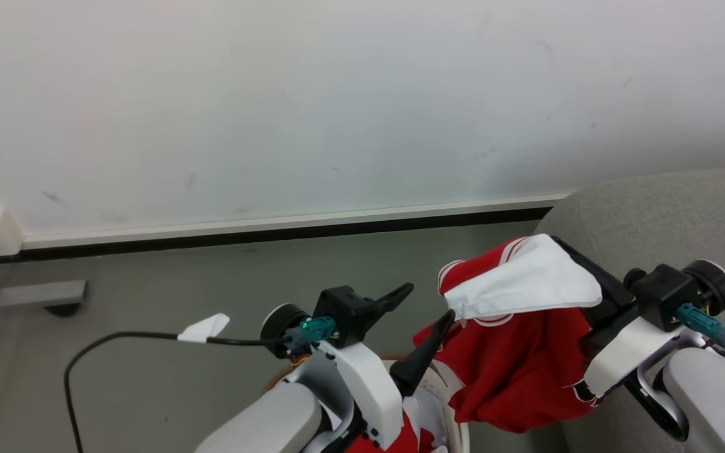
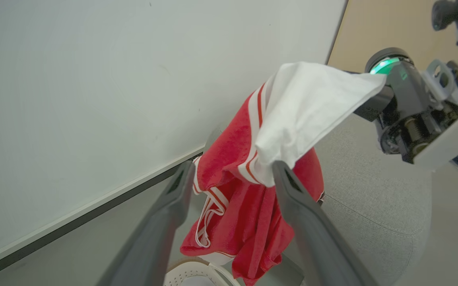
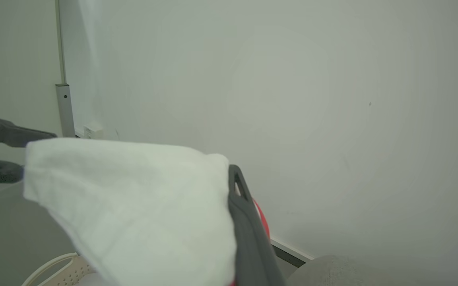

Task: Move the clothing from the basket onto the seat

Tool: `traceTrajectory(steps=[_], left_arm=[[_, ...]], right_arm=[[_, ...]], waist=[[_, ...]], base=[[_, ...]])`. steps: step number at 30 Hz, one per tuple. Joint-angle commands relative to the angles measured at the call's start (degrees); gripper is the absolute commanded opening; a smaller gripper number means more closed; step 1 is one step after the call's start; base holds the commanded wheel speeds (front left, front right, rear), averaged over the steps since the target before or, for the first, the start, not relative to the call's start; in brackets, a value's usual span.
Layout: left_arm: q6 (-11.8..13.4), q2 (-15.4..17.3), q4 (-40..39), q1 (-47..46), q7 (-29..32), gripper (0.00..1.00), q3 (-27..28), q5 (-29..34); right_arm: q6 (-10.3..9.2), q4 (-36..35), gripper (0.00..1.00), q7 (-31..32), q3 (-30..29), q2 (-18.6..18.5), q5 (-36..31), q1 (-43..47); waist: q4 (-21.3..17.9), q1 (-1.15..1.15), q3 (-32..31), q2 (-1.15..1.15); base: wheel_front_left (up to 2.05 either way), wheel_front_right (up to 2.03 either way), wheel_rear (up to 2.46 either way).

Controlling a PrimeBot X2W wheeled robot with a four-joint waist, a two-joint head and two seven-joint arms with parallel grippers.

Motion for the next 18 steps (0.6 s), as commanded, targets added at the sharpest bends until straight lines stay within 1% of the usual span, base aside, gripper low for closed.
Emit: traceTrajectory(steps=[1, 8, 18], left_arm=[[0.0, 0.2, -0.1, 0.4, 0.0, 1.00, 0.1, -0.6], [0.4, 0.2, -1.0, 0.0, -0.3, 1.00, 0.0, -0.7], [0.5, 0.3, -1.9, -0.4, -0.7, 1.00, -0.2, -0.8]], right_arm=[[-0.14, -0.3, 0.00, -0.2, -0.5, -0.4, 0.0, 0.8], [-0.14, -2.1, 0.00, -0.2, -3.5, -2.5, -0.2, 0.4], [-0.14, -5.7, 0.00, -0.2, -9.4, -6.4, -0.5, 1.5]], waist=[[-1.2, 0.00, 0.0, 0.00], [-7.2, 0.00, 0.6, 0.00], [-16.2, 0.00, 1.2, 0.00]], base=[[0.00, 0.00, 0.00], [0.00, 0.00, 0.00], [0.00, 0.00, 0.00]])
